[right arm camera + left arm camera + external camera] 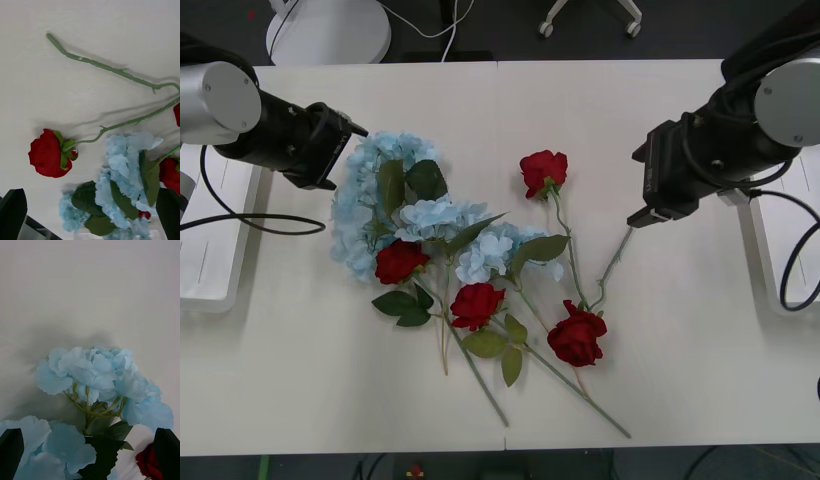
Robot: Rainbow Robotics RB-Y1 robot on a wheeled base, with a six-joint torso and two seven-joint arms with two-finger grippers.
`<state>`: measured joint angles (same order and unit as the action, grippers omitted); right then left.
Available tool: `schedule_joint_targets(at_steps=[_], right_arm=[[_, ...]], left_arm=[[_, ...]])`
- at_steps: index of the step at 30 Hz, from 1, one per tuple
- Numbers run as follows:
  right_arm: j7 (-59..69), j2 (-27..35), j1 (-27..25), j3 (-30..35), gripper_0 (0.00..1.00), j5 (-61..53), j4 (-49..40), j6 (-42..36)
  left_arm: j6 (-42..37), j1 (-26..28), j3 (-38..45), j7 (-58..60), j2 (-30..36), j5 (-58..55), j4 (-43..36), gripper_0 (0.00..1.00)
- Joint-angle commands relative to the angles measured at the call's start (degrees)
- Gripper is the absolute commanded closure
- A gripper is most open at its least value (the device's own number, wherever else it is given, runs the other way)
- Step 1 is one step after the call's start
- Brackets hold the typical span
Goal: Put the red flowers into the right box and the blue flowers into the left box
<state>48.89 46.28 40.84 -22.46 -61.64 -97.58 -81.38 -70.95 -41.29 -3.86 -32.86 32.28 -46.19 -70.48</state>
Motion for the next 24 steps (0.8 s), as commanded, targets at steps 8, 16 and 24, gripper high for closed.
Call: schedule_joint_targets(at_steps=[8, 16, 24], right_arm=[[28.7, -3.0, 2.5, -10.9, 0.00, 10.9, -1.2, 3.2], [31.5, -4.2, -0.8, -11.4, 0.00, 14.6, -1.3, 1.3], [31.5, -7.1, -7.4, -10.4, 0.00, 23.6, -1.3, 1.1]], left_arm=[[0.9, -7.7, -3.4, -10.7, -3.4, 3.0, 6.6, 0.00], [5.5, -8.2, -8.6, -12.3, -5.1, 6.5, 10.3, 0.00], [8.1, -8.2, -16.0, -12.8, -7.8, 9.7, 12.5, 0.00]])
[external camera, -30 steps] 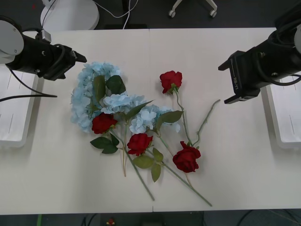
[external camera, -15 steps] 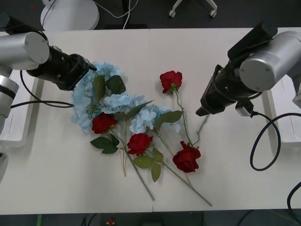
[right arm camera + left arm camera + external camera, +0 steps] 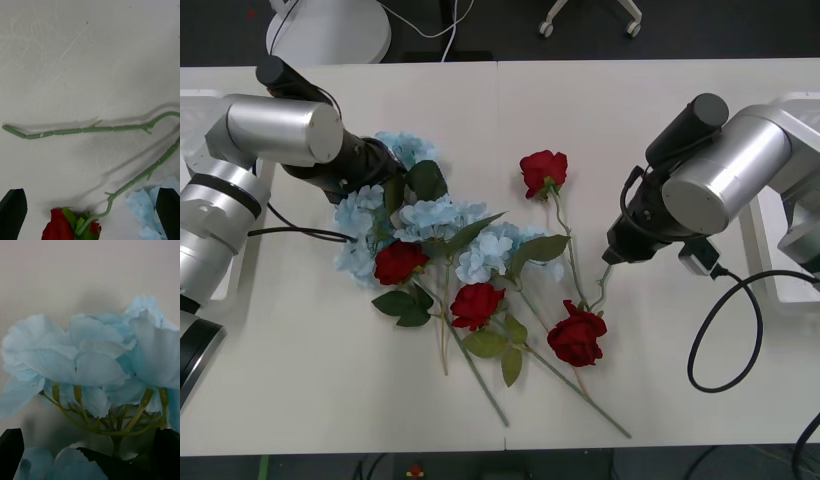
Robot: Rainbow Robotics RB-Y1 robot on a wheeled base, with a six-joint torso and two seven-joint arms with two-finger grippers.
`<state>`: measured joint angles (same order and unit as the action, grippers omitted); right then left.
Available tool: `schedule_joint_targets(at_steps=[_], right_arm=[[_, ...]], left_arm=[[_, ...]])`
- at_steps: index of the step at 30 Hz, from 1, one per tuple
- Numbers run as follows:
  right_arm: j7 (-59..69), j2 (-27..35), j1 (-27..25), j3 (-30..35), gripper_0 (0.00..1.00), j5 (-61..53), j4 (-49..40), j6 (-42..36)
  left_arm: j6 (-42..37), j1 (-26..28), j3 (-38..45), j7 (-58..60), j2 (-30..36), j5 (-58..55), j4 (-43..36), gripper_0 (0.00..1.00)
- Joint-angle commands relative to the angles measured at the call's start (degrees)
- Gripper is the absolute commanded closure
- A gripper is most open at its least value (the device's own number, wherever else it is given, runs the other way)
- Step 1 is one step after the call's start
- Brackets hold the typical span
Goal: Put the red flowers into the right box and the blue flowers into the left box
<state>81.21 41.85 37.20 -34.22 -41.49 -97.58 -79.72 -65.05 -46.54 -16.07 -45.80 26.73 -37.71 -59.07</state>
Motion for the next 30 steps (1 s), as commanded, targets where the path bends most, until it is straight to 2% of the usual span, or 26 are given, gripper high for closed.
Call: schedule_joint_targets(at_steps=[1, 9, 11, 12, 13, 24, 30], right_arm=[[-0.8, -3.0, -4.2, 1.3, 0.00, 4.1, -1.3, -0.6], [-0.7, -7.2, -7.6, 2.0, 0.00, 11.8, -1.2, -1.9], [-0.7, -8.5, -8.3, 2.7, 0.00, 13.6, -1.1, -2.0], [-0.7, -9.0, -8.4, 3.0, 0.00, 14.1, -0.7, -2.2], [-0.8, -9.4, -8.4, 3.4, 0.00, 14.4, -0.1, -2.3], [-0.7, -15.1, -8.2, 5.1, 0.00, 20.7, 6.2, -0.8], [-0.8, -16.5, -8.2, 5.7, 0.00, 21.5, 7.5, -0.1]], left_arm=[[2.6, -2.9, -4.1, 0.0, -2.5, 1.4, 1.5, 0.00], [4.5, -2.9, -4.4, -1.3, -4.1, 2.8, 4.0, 0.00], [4.5, -2.9, -4.4, -1.6, -4.1, 3.2, 4.0, 0.41], [4.5, -2.9, -4.3, -1.6, -4.1, 3.2, 4.0, 0.82], [4.5, -2.9, -4.4, -1.7, -4.1, 3.2, 4.0, 1.00], [9.6, -2.9, -2.8, -1.5, -3.8, 2.7, 3.8, 1.00], [10.8, -2.9, 0.0, -2.0, -1.9, 2.8, 0.1, 1.00]])
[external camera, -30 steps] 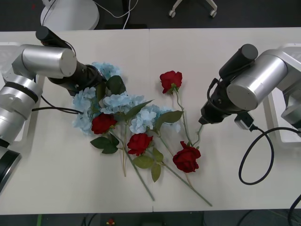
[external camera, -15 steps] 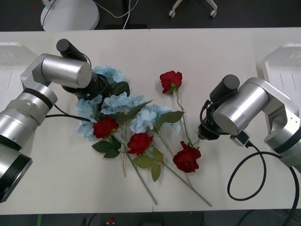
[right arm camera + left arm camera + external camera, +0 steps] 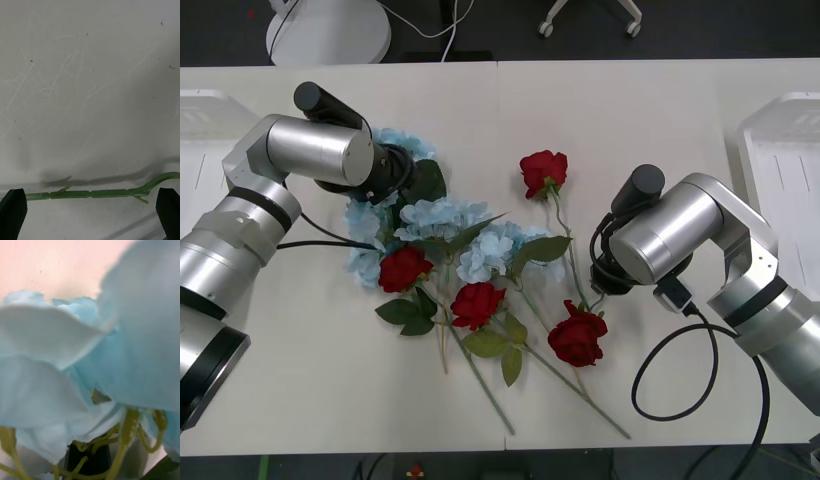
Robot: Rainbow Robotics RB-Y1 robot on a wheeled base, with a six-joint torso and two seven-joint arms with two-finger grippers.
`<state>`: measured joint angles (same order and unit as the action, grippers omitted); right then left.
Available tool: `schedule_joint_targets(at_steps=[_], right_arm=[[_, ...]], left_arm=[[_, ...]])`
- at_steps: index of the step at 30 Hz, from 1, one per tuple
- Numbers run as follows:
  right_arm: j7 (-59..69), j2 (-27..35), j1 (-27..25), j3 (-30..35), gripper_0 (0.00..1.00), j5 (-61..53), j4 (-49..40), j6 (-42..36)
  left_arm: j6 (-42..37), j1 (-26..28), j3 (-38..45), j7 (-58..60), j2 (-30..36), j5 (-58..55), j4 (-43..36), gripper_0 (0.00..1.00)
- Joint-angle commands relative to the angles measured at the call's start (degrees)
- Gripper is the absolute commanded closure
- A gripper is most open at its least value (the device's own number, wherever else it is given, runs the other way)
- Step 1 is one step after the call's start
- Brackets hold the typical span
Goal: Put the red flowers into the right box and the blue flowers into the left box
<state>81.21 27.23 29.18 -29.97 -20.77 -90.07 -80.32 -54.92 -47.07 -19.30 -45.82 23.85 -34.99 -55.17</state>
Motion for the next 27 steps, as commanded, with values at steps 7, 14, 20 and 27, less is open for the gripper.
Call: schedule_joint_targets(at_steps=[7, 14, 20, 27], right_arm=[[-0.8, -3.2, -0.1, 2.0, 0.00, 1.3, 0.2, 0.0], [-0.7, -4.2, -0.6, 2.0, 0.00, 2.1, 1.6, 0.5], [-0.8, -4.5, -1.4, 2.0, 0.00, 2.7, 1.6, 1.0], [-0.7, -4.5, -2.8, 2.1, 0.00, 4.0, 1.6, 1.0]], left_arm=[[0.4, -2.3, 8.8, -3.1, 3.5, -0.4, -10.0, 1.00], [0.8, -2.3, 13.6, -7.8, 3.6, -2.1, -16.2, 1.00], [0.8, -1.1, 15.3, -17.6, 4.5, -3.7, -19.3, 1.00], [0.8, -0.7, 17.7, -18.2, 4.6, -8.0, -18.6, 1.00]])
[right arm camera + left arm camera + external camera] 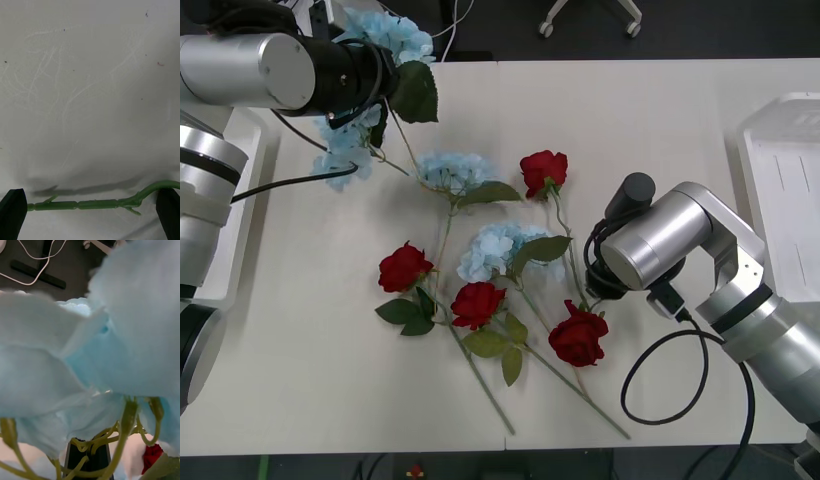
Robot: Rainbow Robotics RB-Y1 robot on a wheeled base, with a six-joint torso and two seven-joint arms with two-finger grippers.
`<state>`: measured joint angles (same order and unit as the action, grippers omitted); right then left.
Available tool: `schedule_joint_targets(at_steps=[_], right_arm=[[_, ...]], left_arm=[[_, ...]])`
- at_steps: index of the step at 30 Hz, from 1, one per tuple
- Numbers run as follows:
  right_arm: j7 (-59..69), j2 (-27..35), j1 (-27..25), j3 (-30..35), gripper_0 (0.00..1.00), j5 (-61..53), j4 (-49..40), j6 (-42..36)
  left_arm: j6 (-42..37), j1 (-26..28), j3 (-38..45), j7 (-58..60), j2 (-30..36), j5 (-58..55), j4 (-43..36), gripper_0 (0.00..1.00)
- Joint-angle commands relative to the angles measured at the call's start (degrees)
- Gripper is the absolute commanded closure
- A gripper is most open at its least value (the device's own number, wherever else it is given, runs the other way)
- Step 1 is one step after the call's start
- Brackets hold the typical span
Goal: Put the red flowers into the right box and the blue flowers into the left box
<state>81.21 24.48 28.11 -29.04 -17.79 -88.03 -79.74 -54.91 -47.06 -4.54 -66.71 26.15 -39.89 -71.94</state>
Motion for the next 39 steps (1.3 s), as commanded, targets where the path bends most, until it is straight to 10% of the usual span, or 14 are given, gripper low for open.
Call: schedule_joint_targets(at_steps=[1, 8, 14, 19, 39], right_arm=[[-0.8, -1.8, -1.9, 1.2, 0.00, 1.0, -0.5, 0.6], [-0.8, -2.2, -2.7, 1.2, 0.00, 1.8, -0.5, 1.1], [-0.8, -2.2, -2.7, 1.2, 0.44, 1.8, -0.5, 0.9], [-0.8, -2.2, -2.7, 1.4, 0.86, 1.5, -0.5, 0.6], [-7.6, -0.2, -1.8, 4.9, 1.00, -2.8, 3.0, 0.0]], left_arm=[[0.8, -0.6, 3.3, 2.7, 2.3, -3.4, -1.8, 1.00], [0.8, -0.3, 4.5, 2.8, 2.3, -5.4, -1.8, 0.46], [0.8, -0.3, 4.6, 3.1, 2.3, -5.6, -1.4, 0.23], [0.9, -0.3, 4.8, 3.3, 2.3, -6.2, -1.3, 0.16], [12.8, -5.8, -2.5, 3.1, -6.4, 1.6, 14.5, 0.11]])
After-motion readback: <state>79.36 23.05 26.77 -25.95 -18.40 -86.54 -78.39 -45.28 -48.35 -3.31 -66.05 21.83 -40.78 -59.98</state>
